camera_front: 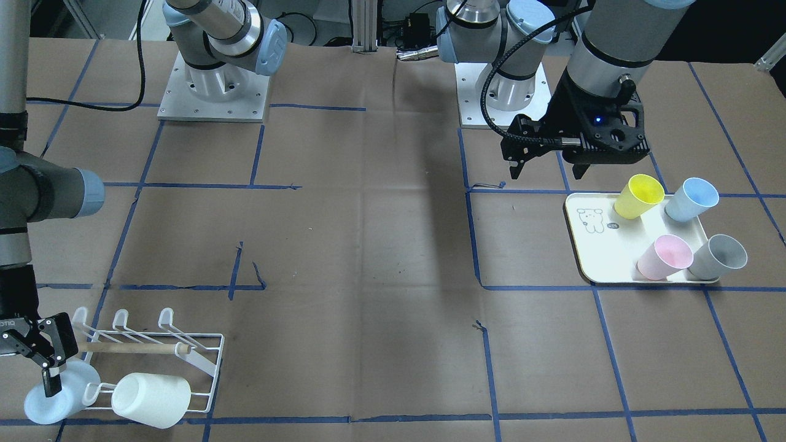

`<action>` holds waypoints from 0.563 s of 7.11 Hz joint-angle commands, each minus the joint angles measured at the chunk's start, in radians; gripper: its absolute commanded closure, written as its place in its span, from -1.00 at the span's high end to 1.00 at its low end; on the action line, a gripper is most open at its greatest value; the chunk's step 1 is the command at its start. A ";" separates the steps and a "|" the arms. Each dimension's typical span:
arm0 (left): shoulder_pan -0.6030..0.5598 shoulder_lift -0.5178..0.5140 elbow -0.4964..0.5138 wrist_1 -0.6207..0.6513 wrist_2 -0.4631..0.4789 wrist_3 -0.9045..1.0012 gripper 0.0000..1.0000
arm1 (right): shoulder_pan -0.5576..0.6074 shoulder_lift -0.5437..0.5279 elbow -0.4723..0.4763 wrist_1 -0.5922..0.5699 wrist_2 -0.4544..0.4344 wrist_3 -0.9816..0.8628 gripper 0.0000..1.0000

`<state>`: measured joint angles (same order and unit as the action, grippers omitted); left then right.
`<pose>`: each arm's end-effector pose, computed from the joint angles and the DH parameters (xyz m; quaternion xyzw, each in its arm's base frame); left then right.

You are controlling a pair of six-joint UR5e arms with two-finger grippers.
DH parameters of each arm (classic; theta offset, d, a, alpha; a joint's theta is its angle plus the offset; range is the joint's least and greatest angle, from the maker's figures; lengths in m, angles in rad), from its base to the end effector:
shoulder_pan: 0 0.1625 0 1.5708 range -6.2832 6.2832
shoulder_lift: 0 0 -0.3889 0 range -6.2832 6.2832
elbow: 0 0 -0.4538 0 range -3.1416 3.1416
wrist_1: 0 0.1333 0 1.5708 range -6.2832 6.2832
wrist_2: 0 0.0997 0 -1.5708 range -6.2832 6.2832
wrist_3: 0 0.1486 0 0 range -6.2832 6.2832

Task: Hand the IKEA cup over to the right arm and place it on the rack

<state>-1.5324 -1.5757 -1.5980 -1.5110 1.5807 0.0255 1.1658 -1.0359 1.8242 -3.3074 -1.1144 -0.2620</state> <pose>-0.1103 -0.5639 0.3911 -0.0065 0.9999 -0.0137 0.0054 -0.0871 -0.7076 0.1785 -0.0411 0.8718 -0.4861 0.0446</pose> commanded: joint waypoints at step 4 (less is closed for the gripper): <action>0.000 0.000 0.000 0.000 -0.001 0.001 0.99 | 0.014 -0.218 -0.006 0.461 -0.001 0.016 1.00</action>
<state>-1.5324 -1.5753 -1.5984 -1.5110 1.5800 0.0261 1.1783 -1.1669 1.8195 -3.0566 -1.1169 -0.2561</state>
